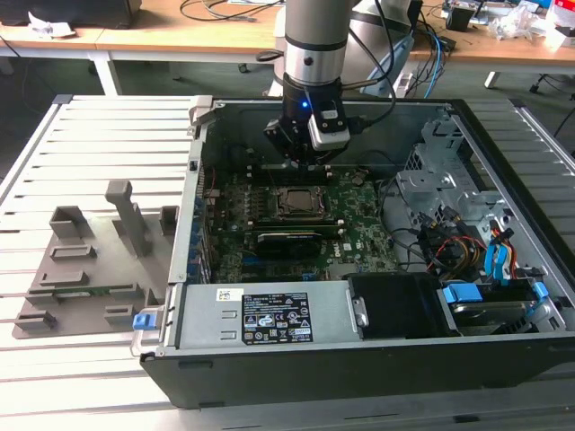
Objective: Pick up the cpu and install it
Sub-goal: 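Install the first cpu locking lever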
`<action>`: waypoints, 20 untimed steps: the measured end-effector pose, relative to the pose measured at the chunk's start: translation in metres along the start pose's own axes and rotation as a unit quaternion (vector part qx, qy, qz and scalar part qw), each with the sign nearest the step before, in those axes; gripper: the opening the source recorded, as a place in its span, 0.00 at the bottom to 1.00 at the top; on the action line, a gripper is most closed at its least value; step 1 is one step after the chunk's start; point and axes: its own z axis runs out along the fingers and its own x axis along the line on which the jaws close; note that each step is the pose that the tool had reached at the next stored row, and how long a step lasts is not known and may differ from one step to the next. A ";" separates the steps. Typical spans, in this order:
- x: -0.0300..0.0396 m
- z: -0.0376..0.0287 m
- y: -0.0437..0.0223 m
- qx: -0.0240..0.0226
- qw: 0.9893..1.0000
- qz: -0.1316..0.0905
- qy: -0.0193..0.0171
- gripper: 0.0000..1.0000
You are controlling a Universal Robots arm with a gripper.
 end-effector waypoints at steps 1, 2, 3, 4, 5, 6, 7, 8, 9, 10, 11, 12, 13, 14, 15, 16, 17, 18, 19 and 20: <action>0.0000 0.0000 0.0000 0.000 1.000 -0.003 0.000 0.11; 0.0000 0.0000 0.0000 0.000 1.000 -0.010 0.000 0.11; 0.0000 0.0000 0.0000 0.000 1.000 -0.017 0.000 0.11; 0.0000 0.0000 0.0000 0.000 1.000 -0.020 0.000 0.11; 0.0000 0.0000 0.0000 -0.001 1.000 -0.024 -0.001 0.11; 0.0000 0.0000 0.0000 -0.001 1.000 -0.029 -0.001 0.11; 0.0000 0.0000 0.0000 -0.001 0.999 -0.034 -0.001 0.11; 0.0000 0.0000 0.0000 -0.001 0.999 -0.040 -0.001 0.11; 0.0000 0.0000 0.0000 -0.001 0.999 -0.045 -0.001 0.11; 0.0000 0.0000 0.0000 -0.001 0.999 -0.048 -0.001 0.11; 0.0000 0.0000 0.0000 -0.001 0.999 -0.051 -0.001 0.11; 0.0000 0.0000 0.0000 -0.001 0.998 -0.055 -0.001 0.11; 0.0000 0.0000 0.0000 -0.002 0.998 -0.062 -0.001 0.11; 0.0000 0.0000 0.0000 -0.002 0.998 -0.065 -0.002 0.11; 0.0000 0.0000 0.0000 -0.002 0.997 -0.072 -0.002 0.11; 0.0000 0.0000 0.0000 -0.002 0.997 -0.075 -0.002 0.11; 0.0000 0.0000 0.0000 -0.002 0.997 -0.077 -0.002 0.11; 0.0000 0.0000 0.0000 -0.002 0.997 -0.082 -0.002 0.11; 0.0000 0.0000 0.0000 -0.002 0.996 -0.087 -0.002 0.11; 0.0000 0.0000 0.0000 -0.002 0.996 -0.092 -0.002 0.11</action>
